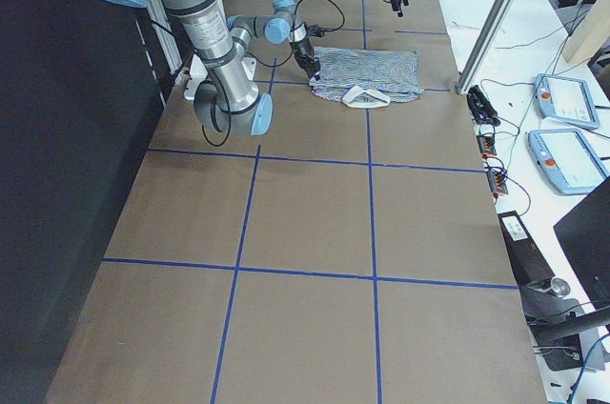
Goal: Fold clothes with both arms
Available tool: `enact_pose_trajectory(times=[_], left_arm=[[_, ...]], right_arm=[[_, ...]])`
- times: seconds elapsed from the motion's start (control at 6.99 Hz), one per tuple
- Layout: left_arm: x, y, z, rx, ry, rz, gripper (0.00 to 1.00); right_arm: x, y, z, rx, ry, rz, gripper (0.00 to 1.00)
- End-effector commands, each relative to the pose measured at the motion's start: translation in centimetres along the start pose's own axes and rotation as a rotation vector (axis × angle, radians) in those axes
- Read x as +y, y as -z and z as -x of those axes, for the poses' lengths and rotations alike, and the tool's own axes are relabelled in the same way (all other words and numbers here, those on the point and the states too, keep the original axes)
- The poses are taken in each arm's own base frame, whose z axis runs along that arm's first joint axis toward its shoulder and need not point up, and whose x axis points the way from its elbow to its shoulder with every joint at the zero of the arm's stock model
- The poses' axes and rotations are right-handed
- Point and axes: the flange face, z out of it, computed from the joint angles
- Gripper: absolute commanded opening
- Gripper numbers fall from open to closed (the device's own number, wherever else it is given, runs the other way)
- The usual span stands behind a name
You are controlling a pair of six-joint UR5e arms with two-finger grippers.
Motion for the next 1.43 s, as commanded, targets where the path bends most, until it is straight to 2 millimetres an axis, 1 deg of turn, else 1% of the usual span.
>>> enact_pose_trajectory(times=[0.0,0.29,0.43,0.72,0.86,1.15,1.29], left_arm=[[0.00,0.00,0.00,0.000,0.000,0.000,1.00],[0.00,0.00,0.00,0.000,0.000,0.000,1.00],[0.00,0.00,0.00,0.000,0.000,0.000,1.00],[0.00,0.00,0.00,0.000,0.002,0.000,1.00],[0.00,0.00,0.00,0.000,0.002,0.000,1.00],[-0.04,0.05,-0.05,0.001,0.003,-0.001,1.00],[0.00,0.00,0.00,0.000,0.003,0.000,1.00]], right_arm=[[-0.19,0.11,0.15,-0.004,0.004,-0.003,0.49],[-0.38,-0.80,0.63,0.006,0.010,0.016,0.48],[-0.57,-0.55,0.73,0.001,0.010,0.014,0.43],[-0.56,-0.55,0.74,0.000,0.015,0.015,0.39],[-0.57,-0.48,0.74,-0.003,0.014,0.015,0.34],[-0.33,-0.24,0.87,-0.045,0.012,0.044,0.00],[-0.32,-0.26,0.86,-0.045,0.014,0.045,0.00]])
